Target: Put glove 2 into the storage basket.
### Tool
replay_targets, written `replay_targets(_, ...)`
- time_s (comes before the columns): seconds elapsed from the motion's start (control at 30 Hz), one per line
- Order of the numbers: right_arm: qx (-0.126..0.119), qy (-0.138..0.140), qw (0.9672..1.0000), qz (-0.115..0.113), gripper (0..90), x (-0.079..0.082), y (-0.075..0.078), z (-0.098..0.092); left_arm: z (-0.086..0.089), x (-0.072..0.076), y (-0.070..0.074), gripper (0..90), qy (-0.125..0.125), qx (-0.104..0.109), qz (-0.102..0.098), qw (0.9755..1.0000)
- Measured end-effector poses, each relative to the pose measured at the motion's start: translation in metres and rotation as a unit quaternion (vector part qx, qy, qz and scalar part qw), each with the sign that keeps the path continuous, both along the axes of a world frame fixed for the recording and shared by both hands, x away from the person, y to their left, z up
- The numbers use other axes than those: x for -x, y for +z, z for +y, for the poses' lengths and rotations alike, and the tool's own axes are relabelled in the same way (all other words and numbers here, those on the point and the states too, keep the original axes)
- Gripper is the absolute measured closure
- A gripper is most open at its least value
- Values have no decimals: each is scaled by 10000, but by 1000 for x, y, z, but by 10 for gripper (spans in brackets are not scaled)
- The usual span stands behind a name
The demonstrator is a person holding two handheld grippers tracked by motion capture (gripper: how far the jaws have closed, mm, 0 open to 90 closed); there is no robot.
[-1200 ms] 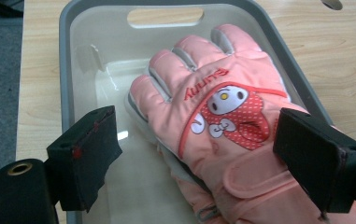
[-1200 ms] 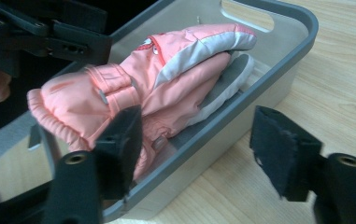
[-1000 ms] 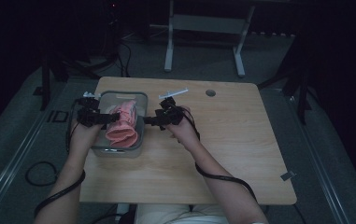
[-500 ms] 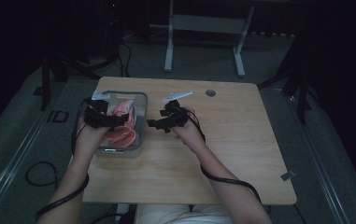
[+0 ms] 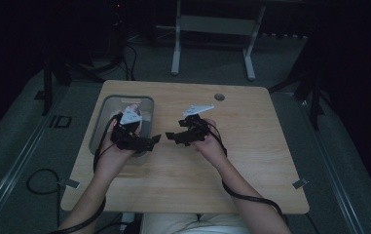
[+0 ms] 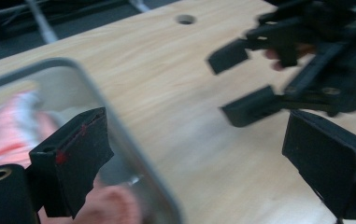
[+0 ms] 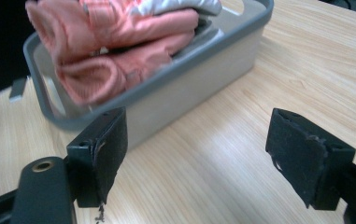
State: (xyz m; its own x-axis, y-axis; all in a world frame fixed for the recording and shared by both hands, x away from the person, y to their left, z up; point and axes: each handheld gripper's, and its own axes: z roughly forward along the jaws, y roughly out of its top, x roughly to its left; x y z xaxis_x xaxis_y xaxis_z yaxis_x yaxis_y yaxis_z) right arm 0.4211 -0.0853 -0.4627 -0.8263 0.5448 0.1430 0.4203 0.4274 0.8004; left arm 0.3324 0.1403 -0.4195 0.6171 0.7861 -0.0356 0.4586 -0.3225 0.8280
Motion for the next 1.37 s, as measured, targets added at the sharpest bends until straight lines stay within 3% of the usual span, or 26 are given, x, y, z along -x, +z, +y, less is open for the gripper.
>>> replay_targets(0.1,83,44,9999,-112,204,7,-6,-11,-14,11,-6,74,-236,138,-72,9996)
replay_targets(0.23,119,124,9996,-218,177,18,-17,-27,-34,26,-23,74,-619,171,-196,9977)
replay_targets(0.33,89,128,9996,-214,157,27,-28,-41,-50,36,-42,74,-977,173,-100,9950)
replay_targets(0.5,179,153,9993,-299,142,42,-50,-61,-70,48,-74,74,-1410,-113,85,9899)
replay_targets(0.7,309,192,9986,-381,140,52,-68,-77,-75,51,-100,74,-1499,-28,265,9883)
replay_targets(0.8,373,188,9981,-460,139,56,-71,-83,-75,53,-107,74,-1536,75,204,9879)
replay_targets(0.87,354,209,9983,-423,139,61,-73,-87,-76,54,-111,74,-1576,15,154,9874)
replay_targets(1.13,493,164,9974,-506,139,69,-87,-94,-79,58,-119,74,-1709,-60,69,9852)
replay_targets(1.37,392,75,9973,-610,141,70,-87,-96,-81,59,-123,72,-1770,-121,149,9840)
